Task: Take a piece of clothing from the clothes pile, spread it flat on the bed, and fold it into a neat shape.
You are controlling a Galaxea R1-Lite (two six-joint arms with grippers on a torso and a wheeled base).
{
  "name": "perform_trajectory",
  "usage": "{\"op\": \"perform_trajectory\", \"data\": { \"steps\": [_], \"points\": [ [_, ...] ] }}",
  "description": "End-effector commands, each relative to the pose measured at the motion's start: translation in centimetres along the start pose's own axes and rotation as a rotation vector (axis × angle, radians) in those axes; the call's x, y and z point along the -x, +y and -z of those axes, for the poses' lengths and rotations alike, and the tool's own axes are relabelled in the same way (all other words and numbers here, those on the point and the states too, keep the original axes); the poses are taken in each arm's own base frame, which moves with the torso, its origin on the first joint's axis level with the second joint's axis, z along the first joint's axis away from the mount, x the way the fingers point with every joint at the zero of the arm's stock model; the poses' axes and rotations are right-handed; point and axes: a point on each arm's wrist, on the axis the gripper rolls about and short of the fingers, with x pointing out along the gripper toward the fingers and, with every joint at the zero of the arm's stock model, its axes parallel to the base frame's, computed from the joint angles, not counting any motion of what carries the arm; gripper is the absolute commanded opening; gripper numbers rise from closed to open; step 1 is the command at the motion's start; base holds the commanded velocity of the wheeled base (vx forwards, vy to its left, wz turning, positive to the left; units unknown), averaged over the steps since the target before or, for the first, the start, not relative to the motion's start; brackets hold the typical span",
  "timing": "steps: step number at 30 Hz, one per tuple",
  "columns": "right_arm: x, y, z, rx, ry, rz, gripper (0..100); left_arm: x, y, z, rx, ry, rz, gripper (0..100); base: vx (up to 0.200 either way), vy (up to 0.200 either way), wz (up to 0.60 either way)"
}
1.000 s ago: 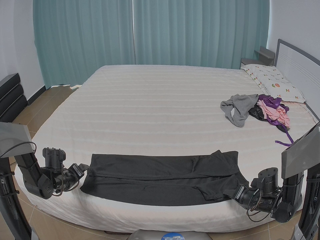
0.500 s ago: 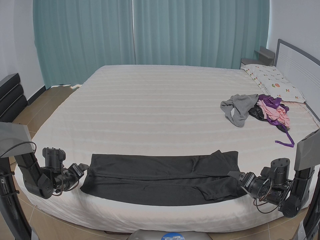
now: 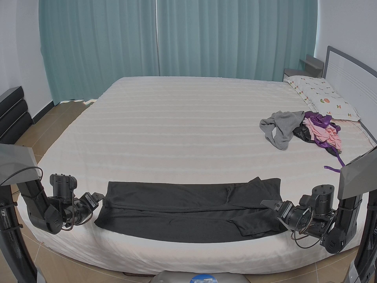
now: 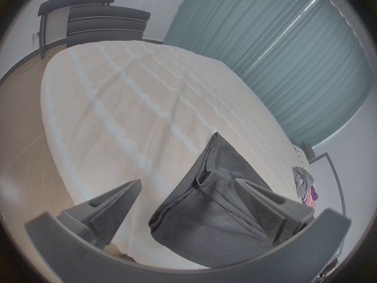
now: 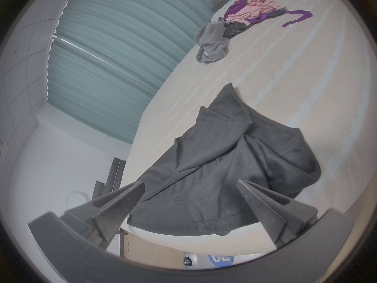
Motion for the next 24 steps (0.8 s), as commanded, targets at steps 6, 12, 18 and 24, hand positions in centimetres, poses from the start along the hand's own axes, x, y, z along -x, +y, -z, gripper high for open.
{"op": "perform_trajectory", "data": {
  "steps": [6,12,18,24],
  "points": [
    [-3.1,-0.3,1.6,0.024,0.057,-0.009,100,-0.1,0.0,0.0,0.003,0.001,0.000,100,0.000,0.000,0.00],
    [-3.6,-1.8,1.9,0.008,0.063,0.055,100,-0.1,0.0,0.0,0.008,0.002,0.003,100,0.000,0.000,0.00],
    [-2.7,-2.4,1.2,-0.010,0.018,0.101,100,0.1,0.0,-0.1,0.007,-0.001,0.007,100,0.000,0.000,0.00],
    [-1.0,-0.8,0.3,-0.004,-0.018,0.044,100,0.3,-0.2,-0.2,0.006,0.000,0.022,100,0.000,0.000,0.00]
  ]
}}
